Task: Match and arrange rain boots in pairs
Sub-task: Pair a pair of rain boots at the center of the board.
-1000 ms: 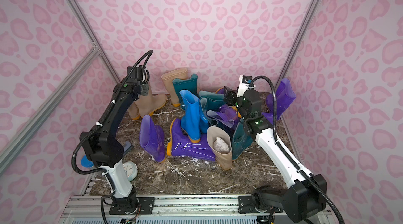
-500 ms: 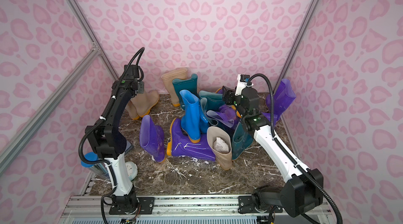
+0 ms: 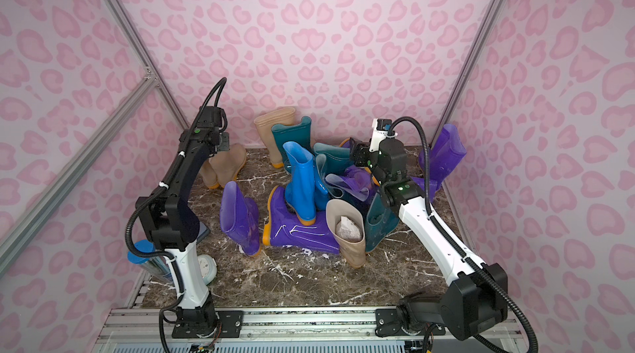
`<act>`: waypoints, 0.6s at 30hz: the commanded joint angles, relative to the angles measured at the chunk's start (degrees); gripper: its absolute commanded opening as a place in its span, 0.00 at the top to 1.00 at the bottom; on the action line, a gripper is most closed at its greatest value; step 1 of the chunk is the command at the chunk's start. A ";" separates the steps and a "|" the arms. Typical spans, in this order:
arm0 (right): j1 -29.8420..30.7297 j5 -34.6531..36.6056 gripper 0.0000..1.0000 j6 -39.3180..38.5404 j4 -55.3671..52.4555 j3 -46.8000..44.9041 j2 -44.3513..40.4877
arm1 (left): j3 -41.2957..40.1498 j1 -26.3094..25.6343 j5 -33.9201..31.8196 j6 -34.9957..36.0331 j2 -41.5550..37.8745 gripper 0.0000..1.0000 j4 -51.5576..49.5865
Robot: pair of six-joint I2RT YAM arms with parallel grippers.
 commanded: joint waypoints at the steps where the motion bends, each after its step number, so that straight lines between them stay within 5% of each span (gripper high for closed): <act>1: 0.04 -0.32 0.28 0.37 0.41 -0.53 -0.55 | 0.41 0.11 -0.31 -0.93 -0.19 0.85 -0.56; 4: 0.05 0.10 0.27 0.37 -0.03 -0.84 -1.14 | 1.75 0.11 1.31 -1.04 -0.64 0.47 -2.65; 7: 0.19 1.04 0.27 0.63 -0.47 -0.83 -1.68 | 5.42 0.11 9.02 -2.57 -1.99 0.26 -8.34; 11: 0.04 2.47 0.25 0.11 -0.17 -0.49 -2.05 | 10.38 0.13 17.69 -6.51 -5.45 0.15 -12.91; 15: -0.59 4.27 0.20 1.82 1.59 -0.87 -2.94 | 9.29 0.06 23.24 -9.64 -11.91 0.15 -13.96; 18: -1.09 3.05 0.01 3.57 4.88 -2.50 -3.99 | 2.93 -0.28 26.10 -11.14 -18.99 0.15 -12.64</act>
